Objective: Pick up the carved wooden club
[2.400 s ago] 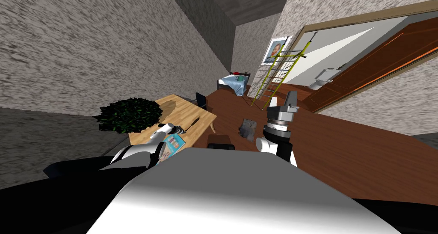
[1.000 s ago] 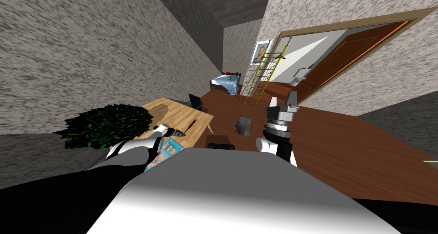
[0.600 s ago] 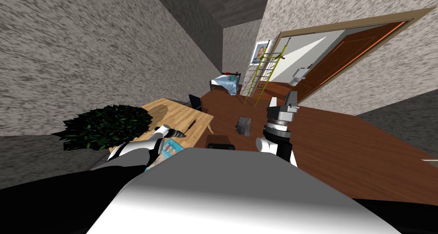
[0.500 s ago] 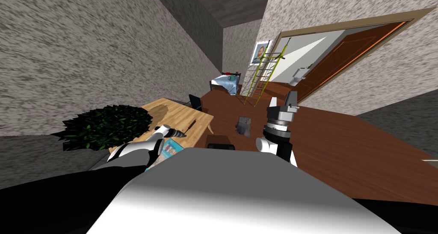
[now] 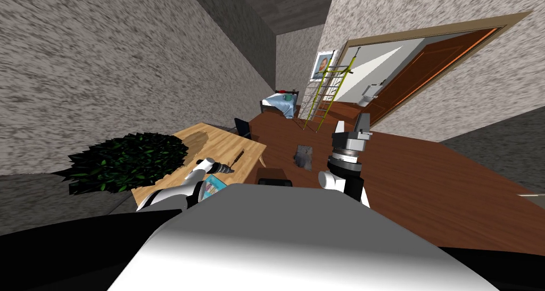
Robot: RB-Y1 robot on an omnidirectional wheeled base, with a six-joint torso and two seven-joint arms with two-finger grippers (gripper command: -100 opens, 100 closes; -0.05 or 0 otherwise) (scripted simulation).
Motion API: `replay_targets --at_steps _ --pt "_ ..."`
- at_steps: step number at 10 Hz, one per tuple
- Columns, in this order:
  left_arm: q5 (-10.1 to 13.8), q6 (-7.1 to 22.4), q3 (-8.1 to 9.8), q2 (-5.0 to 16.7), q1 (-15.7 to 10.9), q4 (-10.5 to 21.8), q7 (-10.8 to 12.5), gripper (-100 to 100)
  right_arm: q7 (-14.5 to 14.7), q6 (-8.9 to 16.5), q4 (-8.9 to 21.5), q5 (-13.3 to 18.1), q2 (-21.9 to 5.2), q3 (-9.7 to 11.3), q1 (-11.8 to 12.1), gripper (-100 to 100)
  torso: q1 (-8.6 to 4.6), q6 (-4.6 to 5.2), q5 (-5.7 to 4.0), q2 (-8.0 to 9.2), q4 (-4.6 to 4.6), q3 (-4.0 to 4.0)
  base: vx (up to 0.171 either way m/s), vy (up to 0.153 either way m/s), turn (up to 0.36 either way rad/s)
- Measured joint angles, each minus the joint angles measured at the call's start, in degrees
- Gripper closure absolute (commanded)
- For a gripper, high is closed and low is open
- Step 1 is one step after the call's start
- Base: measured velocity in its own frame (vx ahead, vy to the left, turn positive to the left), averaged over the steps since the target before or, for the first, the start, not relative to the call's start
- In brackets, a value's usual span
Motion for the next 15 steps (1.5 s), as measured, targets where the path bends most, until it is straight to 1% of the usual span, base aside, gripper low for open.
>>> replay_targets --at_steps 1,2,3,5,6,7,8,9,10,11,12,13,14,15 --pt "-0.1 0.0 0.23 -0.1 0.1 -0.8 -0.1 -100 0.0 0.0 0.0 0.0 0.0 0.0 0.0 0 -0.07 -0.01 -0.01 0.04 0.01 0.02 0.016 0.018 -0.034" --pt "-1.1 0.4 1.14 -1.2 1.9 -2.6 0.6 -100 0.0 0.0 0.0 0.0 0.0 0.0 0.0 0 -0.06 -0.02 0.0 0.05 0.0 0.03 0.015 0.024 -0.012" --pt "-1.6 0.8 1.66 -1.7 2.7 -4.2 1.2 -100 0.0 0.0 0.0 0.0 0.0 0.0 0.0 0 -0.02 0.01 0.01 0.03 0.01 0.02 0.007 0.014 -0.002" --pt "-1.8 0.8 1.88 -1.8 2.7 -5.4 1.1 -100 0.0 0.0 0.0 0.0 0.0 0.0 0.0 0 -0.07 0.01 0.0 0.04 0.01 0.02 0.008 0.007 -0.02" --pt "-2.8 1.5 2.73 -2.7 4.2 -7.0 2.0 -100 0.0 0.0 0.0 0.0 0.0 0.0 0.0 0 -0.04 0.01 0.02 0.02 0.0 0.01 0.017 0.026 -0.014" --pt "-3.4 1.9 3.21 -3.3 5.1 -8.7 2.7 -100 0.0 0.0 0.0 0.0 0.0 0.0 0.0 0 0.0 0.01 0.02 0.01 0.0 0.0 0.011 0.017 0.004" --pt "-3.5 2.0 3.37 -3.4 5.3 -9.7 2.9 -100 0.0 0.0 0.0 0.0 0.0 0.0 0.0 0 -0.02 0.02 0.01 0.01 0.0 0.01 0.017 0.032 -0.048" --pt "-4.5 2.3 4.29 -4.7 7.1 -11.8 3.7 -100 0.0 0.0 0.0 0.0 0.0 0.0 0.0 0 0.03 -0.03 0.08 0.04 -0.05 -0.01 0.02 0.029 -0.017" --pt "-5.2 2.8 4.79 -5.2 8.0 -13.9 4.4 -100 0.0 0.0 0.0 0.0 0.0 0.0 0.0 0 0.07 -0.05 0.12 0.02 -0.08 -0.03 0.03 0.033 -0.028" --pt "-6.3 3.4 5.76 -6.3 9.7 -15.9 5.4 -100 0.0 0.0 0.0 0.0 0.0 0.0 0.0 0 0.11 -0.07 0.14 -0.01 -0.1 -0.05 0.022 0.033 -0.014" --pt "-6.9 3.8 6.3 -6.8 10.5 -17.9 6.0 -100 0.0 0.0 0.0 0.0 0.0 0.0 0.0 0 0.15 -0.07 0.16 -0.01 -0.11 -0.06 0.006 0.013 0.004" --pt "-7.1 3.9 6.44 -7.0 10.7 -19.1 6.2 -100 0.0 0.0 0.0 0.0 0.0 0.0 0.0 0 0.1 -0.07 0.15 0.02 -0.11 -0.05 0.013 0.023 -0.034" --pt "-8.0 4.1 7.33 -8.1 12.1 -20.5 6.7 -100 0.0 0.0 0.0 0.0 0.0 0.0 0.0 0 0.13 -0.08 0.16 0.03 -0.11 -0.04 0.016 0.024 -0.016" --pt "-8.6 4.6 7.85 -8.6 13.0 -22.4 7.4 -100 0.0 0.0 0.0 0.0 0.0 0.0 0.0 0 0.13 -0.07 0.15 0.01 -0.11 -0.05 0.011 0.011 0.0"
